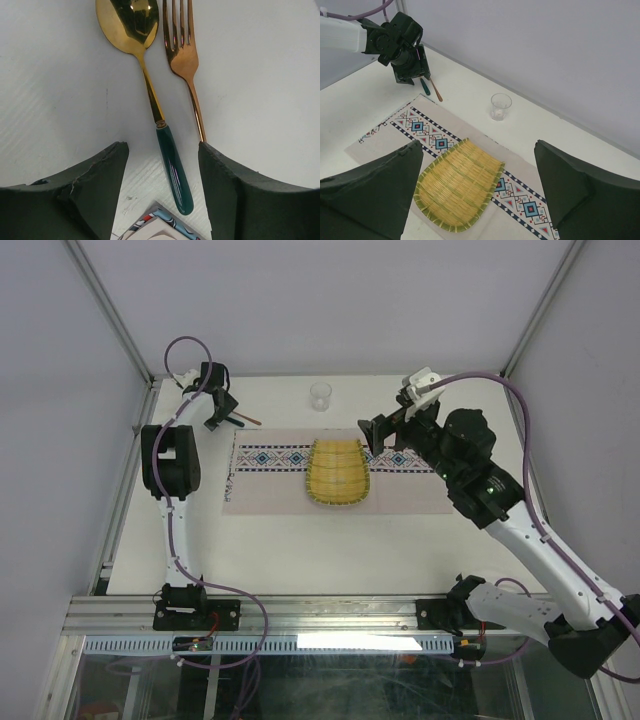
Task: Set the dinner table for one person
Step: Move the spoon at the center of the board.
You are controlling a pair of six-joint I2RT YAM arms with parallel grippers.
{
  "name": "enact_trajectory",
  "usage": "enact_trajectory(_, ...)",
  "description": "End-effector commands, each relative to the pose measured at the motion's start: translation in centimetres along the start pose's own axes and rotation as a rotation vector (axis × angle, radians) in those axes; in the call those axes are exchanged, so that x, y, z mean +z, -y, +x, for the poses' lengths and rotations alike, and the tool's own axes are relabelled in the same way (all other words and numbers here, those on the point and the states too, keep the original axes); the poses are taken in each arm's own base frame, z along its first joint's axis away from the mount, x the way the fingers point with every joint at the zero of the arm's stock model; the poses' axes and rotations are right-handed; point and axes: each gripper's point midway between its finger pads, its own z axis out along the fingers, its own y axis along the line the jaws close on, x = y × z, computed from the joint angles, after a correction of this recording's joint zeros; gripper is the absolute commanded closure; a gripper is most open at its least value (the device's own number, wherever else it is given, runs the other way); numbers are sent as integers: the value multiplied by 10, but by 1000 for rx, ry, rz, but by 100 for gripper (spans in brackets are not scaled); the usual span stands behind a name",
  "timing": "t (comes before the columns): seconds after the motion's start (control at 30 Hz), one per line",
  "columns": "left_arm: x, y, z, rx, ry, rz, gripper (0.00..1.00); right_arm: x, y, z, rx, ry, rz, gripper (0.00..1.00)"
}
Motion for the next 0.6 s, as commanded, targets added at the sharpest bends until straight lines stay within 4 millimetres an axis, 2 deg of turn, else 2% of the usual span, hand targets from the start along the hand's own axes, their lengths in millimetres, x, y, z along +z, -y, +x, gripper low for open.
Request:
enact_trajectory(0.0,14,-56,66,82,-192,-195,38,-7,6,-20,-7,78,28,3)
enact_trajectory(0.23,13,-65,69,113,-212,-240,41,-17,9,-31,-1,112,40,2)
enact_trajectory(0.33,14,-75,77,134,-238,-278,41,-24,9,-40,7,141,38,2)
enact_trajectory(0.4,14,-72,73,142,-236,-283,42,-27,9,-42,9,150,34,2)
enact_trajectory(0.5,15,-80,77,159,-242,-315,44,-29,10,-40,5,143,41,2)
enact_trajectory(0.57,15,-84,80,162,-248,-326,50,-30,11,-39,1,139,46,2)
